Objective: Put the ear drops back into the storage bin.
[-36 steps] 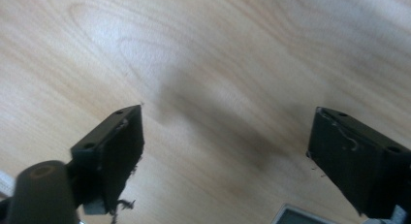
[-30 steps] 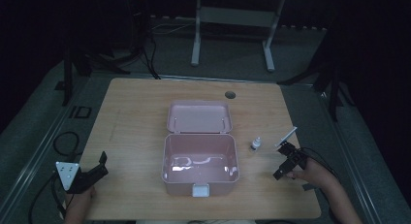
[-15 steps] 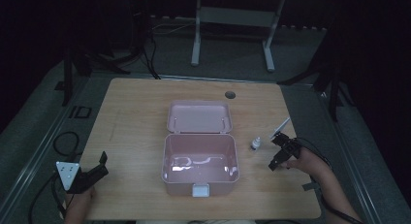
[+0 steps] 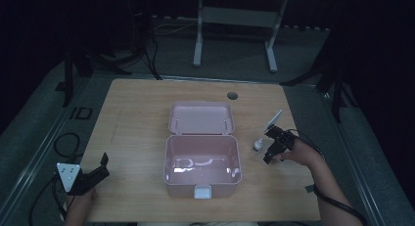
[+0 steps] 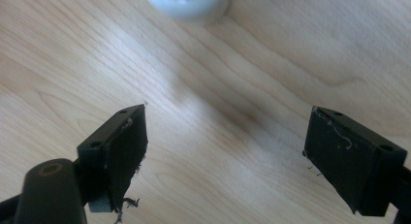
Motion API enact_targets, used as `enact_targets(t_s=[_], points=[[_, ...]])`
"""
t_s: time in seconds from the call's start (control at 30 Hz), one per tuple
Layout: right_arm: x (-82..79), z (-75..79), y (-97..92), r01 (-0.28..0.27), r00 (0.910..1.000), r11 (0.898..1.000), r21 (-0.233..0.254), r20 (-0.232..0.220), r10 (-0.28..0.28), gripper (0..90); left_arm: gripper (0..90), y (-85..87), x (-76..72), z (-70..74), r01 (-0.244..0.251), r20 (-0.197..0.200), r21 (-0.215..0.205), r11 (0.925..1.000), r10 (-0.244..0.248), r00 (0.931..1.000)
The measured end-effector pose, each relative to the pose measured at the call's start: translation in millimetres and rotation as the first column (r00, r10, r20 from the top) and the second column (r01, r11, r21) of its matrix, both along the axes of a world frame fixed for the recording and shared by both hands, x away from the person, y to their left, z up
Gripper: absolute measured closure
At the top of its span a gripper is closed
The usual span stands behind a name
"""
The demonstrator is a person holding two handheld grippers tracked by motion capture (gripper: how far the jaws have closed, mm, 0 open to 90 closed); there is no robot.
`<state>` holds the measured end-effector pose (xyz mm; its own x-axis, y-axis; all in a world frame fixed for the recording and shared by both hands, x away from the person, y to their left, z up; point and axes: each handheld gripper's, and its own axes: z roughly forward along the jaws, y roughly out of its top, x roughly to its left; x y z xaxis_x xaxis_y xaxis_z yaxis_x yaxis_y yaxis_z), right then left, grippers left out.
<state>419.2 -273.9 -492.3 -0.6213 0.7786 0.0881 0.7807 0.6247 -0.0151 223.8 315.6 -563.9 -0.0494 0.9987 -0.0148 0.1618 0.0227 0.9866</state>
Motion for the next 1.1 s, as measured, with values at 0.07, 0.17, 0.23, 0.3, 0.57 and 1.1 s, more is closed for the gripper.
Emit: enact_targets(t_s=[0.07, 0.17, 0.23, 0.3, 0.57, 1.1], points=[[2.8, 0.8, 4.6, -0.003, 1.0000, 1.000, 0.004, 0.003, 0.003, 15.1, 2.4, 0.0, 0.0, 0.0, 0.000, 0.000, 0.000, 1.0000, 0.000, 1.0000], [6.7, 1.6, 12.1, -0.012, 0.9999, 1.000, 0.007, -0.001, 0.012, 16.9, 2.4, 0.0, 0.1, 0.0, 0.001, 0.000, -0.001, 1.0000, -0.001, 1.0000], [9.2, 1.4, 16.3, -0.010, 0.9999, 1.000, 0.005, 0.001, 0.010, 16.9, 2.4, 0.0, 0.1, 0.0, 0.001, 0.000, -0.001, 1.0000, -0.001, 1.0000], [12.5, 0.5, 21.1, -0.014, 0.9999, 1.000, -0.001, 0.000, 0.014, 16.9, 2.4, 0.1, 0.0, 0.0, 0.002, 0.000, -0.001, 1.0000, -0.002, 1.0000], [22.3, -2.0, 33.6, -0.019, 0.9998, 1.000, 0.002, 0.003, 0.019, 23.3, 2.4, 0.0, 0.0, 0.0, 0.004, 0.000, 0.000, 1.0000, -0.004, 1.0000], [35.5, -12.4, 51.9, -0.058, 0.9980, 0.996, -0.065, -0.029, 0.056, 53.8, 2.4, 0.1, 0.0, 0.0, 0.008, 0.000, 0.000, 1.0000, -0.008, 1.0000]])
